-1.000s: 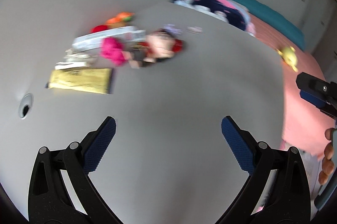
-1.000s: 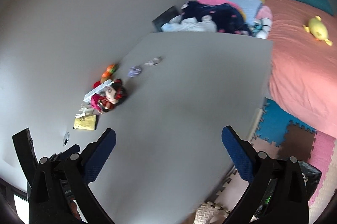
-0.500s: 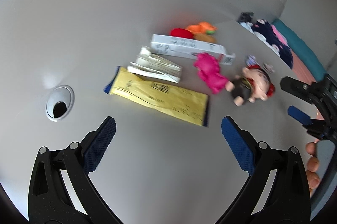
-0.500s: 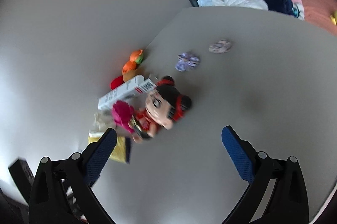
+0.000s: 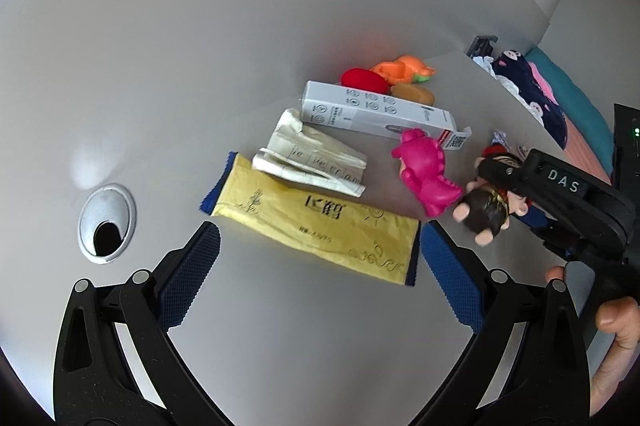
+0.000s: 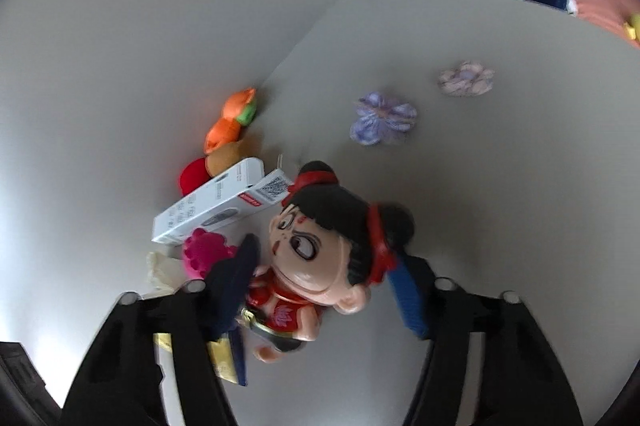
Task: Collect trash
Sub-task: 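Grasp the pink dinosaur with the left tool while the right tool grasps the doll figure, then carry dinosaur and doll over the black bin and open both tools, then move both open tools back toward the desk, then grasp the purple flower clip with the left tool while the right tool grasps the plaid clip, then carry both hair clips over the black bin and open both tools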
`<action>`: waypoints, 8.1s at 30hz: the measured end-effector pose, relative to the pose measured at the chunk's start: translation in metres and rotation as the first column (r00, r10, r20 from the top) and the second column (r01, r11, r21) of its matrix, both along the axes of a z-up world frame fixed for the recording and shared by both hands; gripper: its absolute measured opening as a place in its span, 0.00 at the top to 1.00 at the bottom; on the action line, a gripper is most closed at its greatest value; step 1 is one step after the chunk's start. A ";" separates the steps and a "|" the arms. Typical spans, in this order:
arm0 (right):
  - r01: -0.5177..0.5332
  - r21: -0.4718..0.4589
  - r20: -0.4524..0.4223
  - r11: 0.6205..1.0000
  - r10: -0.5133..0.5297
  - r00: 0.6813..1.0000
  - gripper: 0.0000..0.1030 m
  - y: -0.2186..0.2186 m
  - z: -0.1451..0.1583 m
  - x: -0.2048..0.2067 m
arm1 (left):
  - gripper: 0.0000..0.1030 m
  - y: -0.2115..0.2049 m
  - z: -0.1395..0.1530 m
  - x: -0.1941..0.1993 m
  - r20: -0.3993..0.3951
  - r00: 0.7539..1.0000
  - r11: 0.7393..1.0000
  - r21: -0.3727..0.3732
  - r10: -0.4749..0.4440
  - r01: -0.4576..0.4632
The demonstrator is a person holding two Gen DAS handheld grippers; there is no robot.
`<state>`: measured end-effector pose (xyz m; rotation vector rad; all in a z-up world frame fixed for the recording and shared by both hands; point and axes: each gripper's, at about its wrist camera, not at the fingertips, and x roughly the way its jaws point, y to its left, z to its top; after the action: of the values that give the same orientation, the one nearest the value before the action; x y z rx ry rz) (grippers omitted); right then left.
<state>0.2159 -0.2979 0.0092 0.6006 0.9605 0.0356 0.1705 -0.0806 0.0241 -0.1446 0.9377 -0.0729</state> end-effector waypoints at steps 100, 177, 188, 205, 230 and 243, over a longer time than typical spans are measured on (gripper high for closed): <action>0.666 -0.217 -0.011 0.713 -0.684 0.729 0.03 -0.392 -0.038 -0.536 | 0.06 -0.466 -0.073 -0.372 -0.113 0.515 0.509 0.083 -0.850 0.857; -0.030 -0.296 -0.006 0.955 0.030 1.000 0.81 -0.114 0.011 0.061 | 0.52 -0.206 -0.029 0.108 -0.009 0.935 0.927 0.120 -0.356 0.354; -0.028 -0.274 0.007 0.961 0.031 0.999 0.81 -0.124 0.015 0.046 | 0.82 -0.216 -0.027 0.118 0.017 0.911 0.903 0.143 -0.412 0.405; 0.054 -0.214 0.095 0.975 -0.034 0.995 0.81 -0.159 0.068 -0.123 | 0.82 -0.225 0.030 -0.046 0.093 0.866 0.869 0.121 -0.491 0.480; 0.453 -0.168 0.064 0.875 -0.449 0.891 0.81 -0.322 0.006 -0.468 | 0.82 -0.421 -0.041 -0.351 -0.021 0.502 0.499 0.080 -0.864 0.863; 0.600 -0.208 -0.072 0.773 -0.624 0.778 0.58 -0.389 -0.043 -0.569 | 0.06 -0.488 -0.082 -0.439 -0.124 0.317 0.309 0.081 -0.940 0.948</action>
<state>-0.3533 -0.6865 -0.0340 0.7386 0.8474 -0.6846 -0.2682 -0.5687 -0.0578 0.5987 0.9656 -1.1493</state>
